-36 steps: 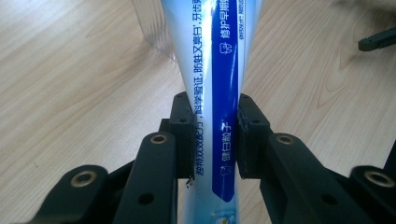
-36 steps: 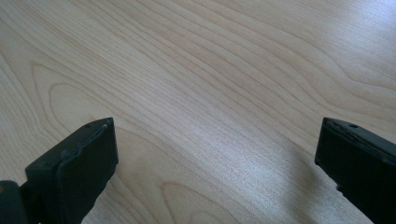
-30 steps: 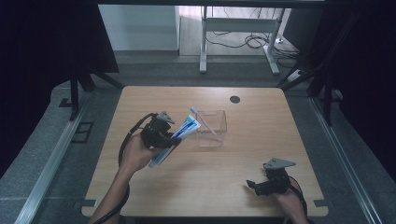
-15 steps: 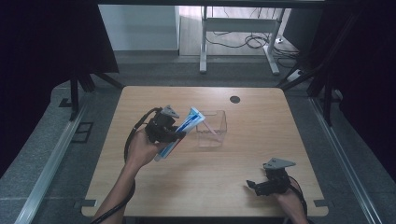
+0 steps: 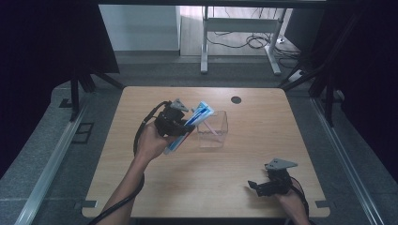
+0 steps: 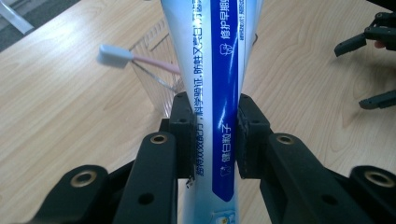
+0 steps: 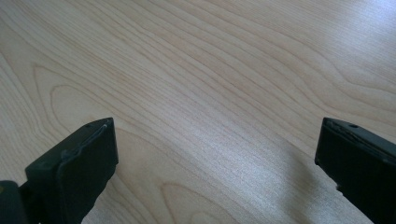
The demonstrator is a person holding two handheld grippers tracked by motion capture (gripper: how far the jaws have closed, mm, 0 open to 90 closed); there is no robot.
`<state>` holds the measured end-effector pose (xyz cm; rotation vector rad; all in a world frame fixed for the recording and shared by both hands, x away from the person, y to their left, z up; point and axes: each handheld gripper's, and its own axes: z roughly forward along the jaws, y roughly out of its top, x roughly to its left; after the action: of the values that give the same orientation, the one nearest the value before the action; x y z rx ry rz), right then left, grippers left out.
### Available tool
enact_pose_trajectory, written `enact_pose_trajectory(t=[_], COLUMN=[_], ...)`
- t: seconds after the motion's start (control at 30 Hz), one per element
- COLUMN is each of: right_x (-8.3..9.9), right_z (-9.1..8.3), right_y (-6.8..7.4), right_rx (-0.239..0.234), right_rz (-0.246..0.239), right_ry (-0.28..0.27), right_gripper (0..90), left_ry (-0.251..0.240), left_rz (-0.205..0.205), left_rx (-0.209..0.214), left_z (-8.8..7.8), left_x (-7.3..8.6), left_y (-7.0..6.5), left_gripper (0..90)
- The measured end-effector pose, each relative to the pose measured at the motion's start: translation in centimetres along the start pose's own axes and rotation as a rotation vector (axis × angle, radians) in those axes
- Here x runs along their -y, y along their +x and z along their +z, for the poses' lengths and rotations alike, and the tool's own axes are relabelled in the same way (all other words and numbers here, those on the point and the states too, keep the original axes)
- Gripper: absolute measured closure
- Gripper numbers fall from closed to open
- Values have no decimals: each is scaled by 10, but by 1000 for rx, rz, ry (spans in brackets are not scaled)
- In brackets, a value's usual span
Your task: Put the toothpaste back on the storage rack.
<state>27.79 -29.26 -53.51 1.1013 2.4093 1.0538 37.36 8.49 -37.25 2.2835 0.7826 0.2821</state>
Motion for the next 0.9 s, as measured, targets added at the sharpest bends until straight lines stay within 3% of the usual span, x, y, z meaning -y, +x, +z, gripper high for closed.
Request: enact_pose_trajectory(t=[0.27, 0.9], right_x=[0, 0], right_z=[0, -1], right_y=[0, -2], right_rx=[-2, -5], right_rz=[-1, 1], right_ry=[0, -4], right_gripper=[0, 0], left_ry=[-30, -110], left_rz=[22, 5], left_rx=[-14, -15], left_z=[8, 40], left_x=[-19, -52], left_y=[0, 8], left_gripper=[724, 724])
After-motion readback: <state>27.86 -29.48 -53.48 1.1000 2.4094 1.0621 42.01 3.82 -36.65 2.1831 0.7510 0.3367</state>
